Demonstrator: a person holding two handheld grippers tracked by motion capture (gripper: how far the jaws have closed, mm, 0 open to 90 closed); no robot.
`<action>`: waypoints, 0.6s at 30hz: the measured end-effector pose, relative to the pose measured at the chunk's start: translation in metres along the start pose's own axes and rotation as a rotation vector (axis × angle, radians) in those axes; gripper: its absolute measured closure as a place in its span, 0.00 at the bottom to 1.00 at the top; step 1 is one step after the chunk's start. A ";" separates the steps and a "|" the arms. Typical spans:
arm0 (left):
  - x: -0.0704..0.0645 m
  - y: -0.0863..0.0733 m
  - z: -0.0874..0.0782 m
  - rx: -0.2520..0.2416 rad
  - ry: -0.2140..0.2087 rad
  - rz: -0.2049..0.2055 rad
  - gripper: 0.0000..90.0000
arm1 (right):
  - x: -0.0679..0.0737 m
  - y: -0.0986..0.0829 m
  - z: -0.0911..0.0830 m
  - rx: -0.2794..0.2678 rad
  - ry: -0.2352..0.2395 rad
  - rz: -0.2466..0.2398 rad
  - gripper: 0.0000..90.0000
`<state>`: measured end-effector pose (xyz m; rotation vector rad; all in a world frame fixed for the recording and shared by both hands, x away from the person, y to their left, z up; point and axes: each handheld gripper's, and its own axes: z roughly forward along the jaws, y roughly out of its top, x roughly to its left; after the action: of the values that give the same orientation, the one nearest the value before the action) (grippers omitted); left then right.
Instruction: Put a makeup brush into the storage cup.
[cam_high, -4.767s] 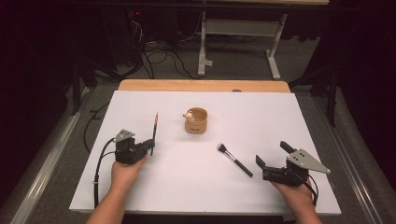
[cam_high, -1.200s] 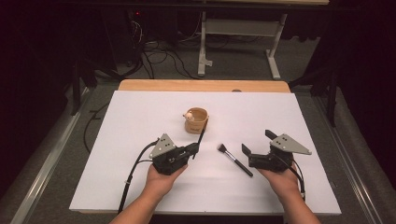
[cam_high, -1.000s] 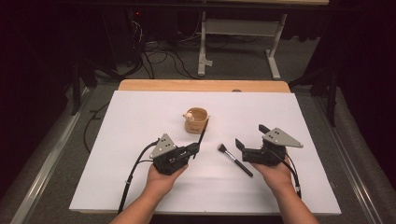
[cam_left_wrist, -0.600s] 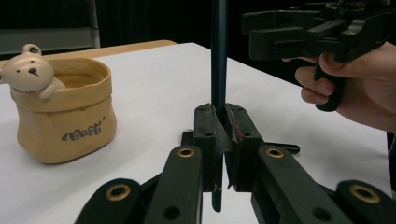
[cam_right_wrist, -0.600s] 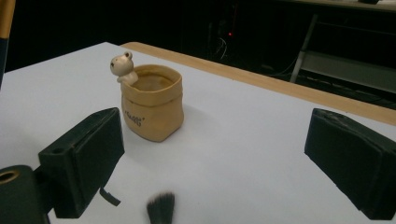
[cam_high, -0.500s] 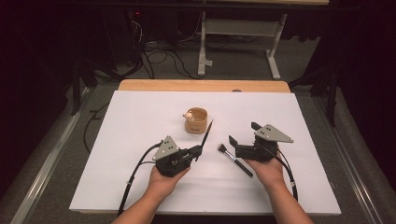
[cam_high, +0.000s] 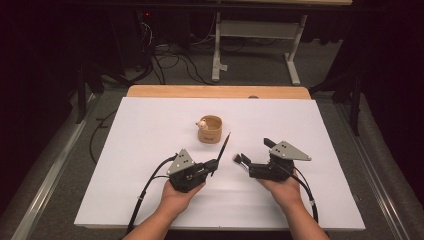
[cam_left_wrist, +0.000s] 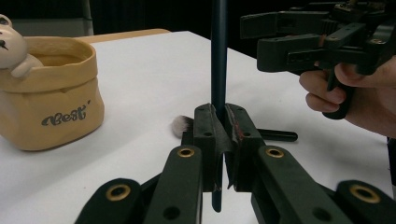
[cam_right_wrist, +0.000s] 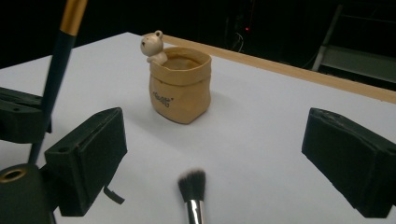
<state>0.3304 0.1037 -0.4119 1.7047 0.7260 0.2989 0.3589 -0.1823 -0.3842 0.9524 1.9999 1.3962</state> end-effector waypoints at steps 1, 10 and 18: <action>0.001 -0.001 0.000 0.001 -0.002 -0.002 0.94 | 0.001 0.000 0.000 0.001 0.002 0.000 0.09; -0.001 -0.005 0.002 -0.011 -0.012 -0.002 0.94 | 0.007 0.002 -0.003 -0.026 0.063 0.030 0.12; -0.003 -0.006 0.003 -0.010 -0.012 0.001 0.94 | 0.010 0.004 -0.005 -0.050 0.120 0.085 0.17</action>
<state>0.3276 0.1004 -0.4178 1.6961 0.7139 0.2924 0.3500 -0.1765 -0.3793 0.9626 2.0214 1.5758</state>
